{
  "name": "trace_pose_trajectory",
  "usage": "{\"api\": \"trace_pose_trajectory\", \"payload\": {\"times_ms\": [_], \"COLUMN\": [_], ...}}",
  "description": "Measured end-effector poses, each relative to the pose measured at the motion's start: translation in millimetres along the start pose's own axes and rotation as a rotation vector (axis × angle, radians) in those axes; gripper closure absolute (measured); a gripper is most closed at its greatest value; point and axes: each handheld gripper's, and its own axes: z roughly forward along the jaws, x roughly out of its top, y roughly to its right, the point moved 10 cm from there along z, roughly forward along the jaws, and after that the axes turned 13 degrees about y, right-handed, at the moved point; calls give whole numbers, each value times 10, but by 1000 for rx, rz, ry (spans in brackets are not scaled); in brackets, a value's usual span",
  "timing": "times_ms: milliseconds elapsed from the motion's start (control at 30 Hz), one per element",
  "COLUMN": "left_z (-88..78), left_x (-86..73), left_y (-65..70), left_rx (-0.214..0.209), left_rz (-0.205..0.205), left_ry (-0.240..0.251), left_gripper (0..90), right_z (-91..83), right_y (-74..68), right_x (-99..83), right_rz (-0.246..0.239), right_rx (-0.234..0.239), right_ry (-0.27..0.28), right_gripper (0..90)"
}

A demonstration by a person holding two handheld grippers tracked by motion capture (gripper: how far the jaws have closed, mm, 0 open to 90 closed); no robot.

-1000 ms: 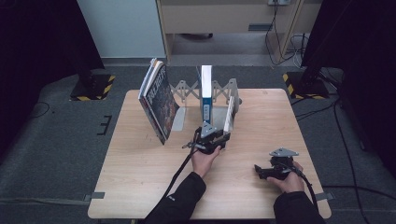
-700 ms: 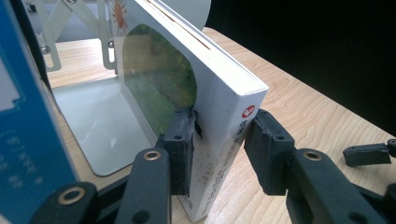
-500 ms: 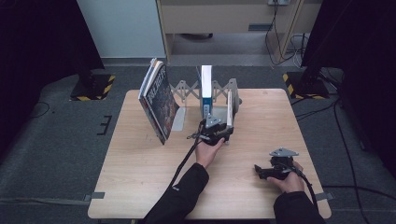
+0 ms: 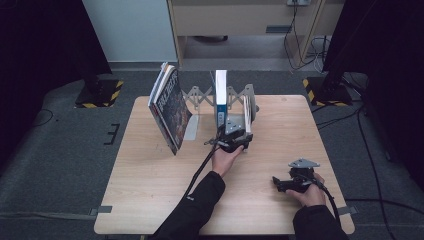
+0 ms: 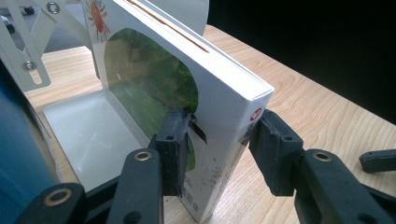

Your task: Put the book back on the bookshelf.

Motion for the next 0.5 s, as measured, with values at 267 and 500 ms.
{"api": "trace_pose_trajectory", "payload": {"times_ms": [267,500], "left_z": [-168,-134], "left_x": [37,63], "left_y": [57,39], "left_rx": [-29,-27], "left_rz": [54,36], "left_ry": [16,24], "left_gripper": [612,650], "right_z": [0,0], "right_y": [0,0], "right_x": [0,0], "right_rz": [0,0], "right_rx": [0,0], "right_ry": [0,0], "right_gripper": [27,27]}}
